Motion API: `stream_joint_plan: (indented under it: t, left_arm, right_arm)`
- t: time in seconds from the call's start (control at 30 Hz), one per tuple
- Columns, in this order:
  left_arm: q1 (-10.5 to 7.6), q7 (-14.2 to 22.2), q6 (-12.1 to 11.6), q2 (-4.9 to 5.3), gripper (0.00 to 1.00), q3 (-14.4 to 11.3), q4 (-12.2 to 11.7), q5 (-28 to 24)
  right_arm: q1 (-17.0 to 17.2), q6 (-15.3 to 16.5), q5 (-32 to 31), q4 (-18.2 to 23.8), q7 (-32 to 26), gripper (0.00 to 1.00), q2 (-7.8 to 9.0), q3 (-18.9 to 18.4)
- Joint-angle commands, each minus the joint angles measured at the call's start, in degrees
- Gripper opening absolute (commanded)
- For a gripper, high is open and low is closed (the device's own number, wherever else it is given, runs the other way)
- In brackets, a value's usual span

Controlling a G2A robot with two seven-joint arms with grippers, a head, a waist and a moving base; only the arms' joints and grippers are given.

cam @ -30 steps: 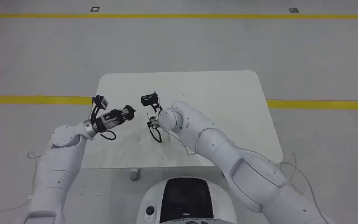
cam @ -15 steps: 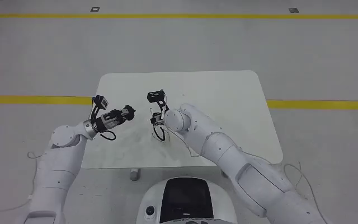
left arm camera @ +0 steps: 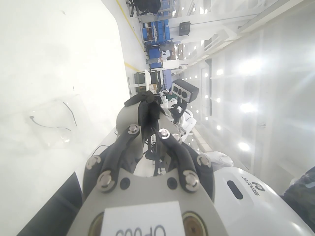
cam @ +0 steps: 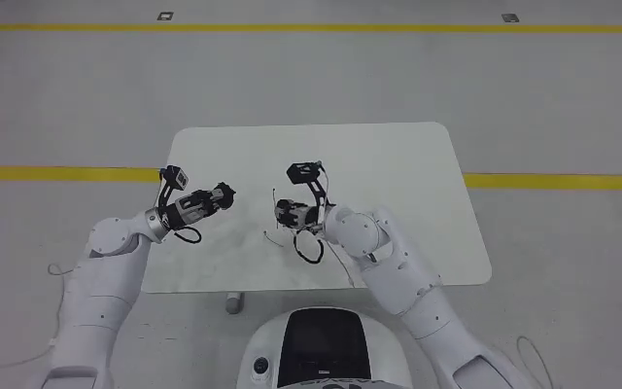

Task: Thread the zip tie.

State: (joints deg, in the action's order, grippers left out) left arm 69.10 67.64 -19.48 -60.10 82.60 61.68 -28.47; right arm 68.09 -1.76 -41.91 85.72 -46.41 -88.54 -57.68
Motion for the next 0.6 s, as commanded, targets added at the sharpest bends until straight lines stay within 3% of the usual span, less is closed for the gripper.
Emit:
stream_joint_plan:
  t: [0.0,0.07,0.17,0.23,0.57]
  left_arm:
    - [0.0,0.0,0.0,0.0,0.0,0.0,0.0,0.0]
    - [0.0,0.0,0.0,0.0,0.0,0.0,0.0,0.0]
    - [0.0,0.0,0.0,0.0,0.0,0.0,0.0,0.0]
    - [0.0,0.0,0.0,0.0,0.0,0.0,0.0,0.0]
    - [0.0,0.0,0.0,0.0,0.0,0.0,0.0,0.0]
  right_arm:
    - [0.33,-1.45,-1.01,1.25,2.53,0.0,-0.08,0.79]
    - [0.31,-3.04,-1.42,1.6,5.57,0.0,-0.43,2.25]
    - [0.57,-5.8,-0.88,1.08,16.06,0.0,-1.37,4.4]
    - [0.09,-5.69,-0.68,-0.17,19.41,0.0,-1.97,6.61]
    - [0.11,-5.26,-1.69,-0.39,20.63,0.0,-2.03,7.29]
